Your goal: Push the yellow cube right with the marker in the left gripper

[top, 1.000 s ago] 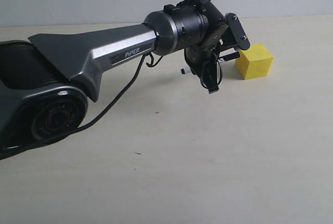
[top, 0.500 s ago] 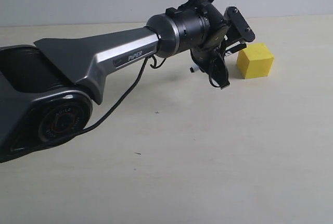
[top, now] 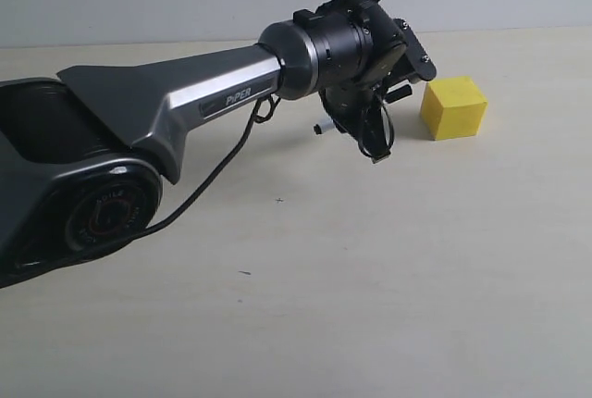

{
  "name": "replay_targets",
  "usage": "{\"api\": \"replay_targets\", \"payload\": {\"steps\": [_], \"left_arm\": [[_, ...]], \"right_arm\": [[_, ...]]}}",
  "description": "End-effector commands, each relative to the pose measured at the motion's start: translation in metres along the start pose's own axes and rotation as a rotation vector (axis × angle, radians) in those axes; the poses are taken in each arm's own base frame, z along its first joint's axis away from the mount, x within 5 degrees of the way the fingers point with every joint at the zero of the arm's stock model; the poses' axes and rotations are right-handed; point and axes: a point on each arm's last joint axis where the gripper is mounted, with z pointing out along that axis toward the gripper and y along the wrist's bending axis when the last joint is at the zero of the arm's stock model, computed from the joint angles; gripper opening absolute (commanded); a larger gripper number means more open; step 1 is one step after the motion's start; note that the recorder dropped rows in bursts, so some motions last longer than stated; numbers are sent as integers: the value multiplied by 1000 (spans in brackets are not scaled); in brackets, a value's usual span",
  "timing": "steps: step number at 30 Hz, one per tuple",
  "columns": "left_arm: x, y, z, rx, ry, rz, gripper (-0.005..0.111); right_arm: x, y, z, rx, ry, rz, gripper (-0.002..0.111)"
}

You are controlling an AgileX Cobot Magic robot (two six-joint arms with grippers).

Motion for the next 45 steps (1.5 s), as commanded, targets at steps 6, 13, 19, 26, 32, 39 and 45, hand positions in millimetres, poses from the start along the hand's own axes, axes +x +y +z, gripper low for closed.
{"api": "replay_targets", "payload": {"steps": [6, 13, 19, 26, 32, 39, 45], "left_arm": [[-4, -2, 6, -1, -7, -31, 0], [-6, -2, 12, -6, 12, -33, 0], [-23, -20, 4, -2, -104, 29, 0], [-20, -16, 5, -23, -73, 34, 0], [-21, -13, -3, -45, -59, 4, 0], [-21, 3, -46, -2, -28, -105, 0], [-20, 12, -87, 79, -2, -218, 0]], "right_arm": [[1, 0, 0, 5, -8, -1, 0], [1, 0, 0, 5, -8, -1, 0], [1, 0, 0, 5, -8, -1, 0], [1, 0, 0, 5, -8, -1, 0], [1, 0, 0, 5, -8, -1, 0], [1, 0, 0, 5, -8, -1, 0], [1, 0, 0, 5, -8, -1, 0]]}}
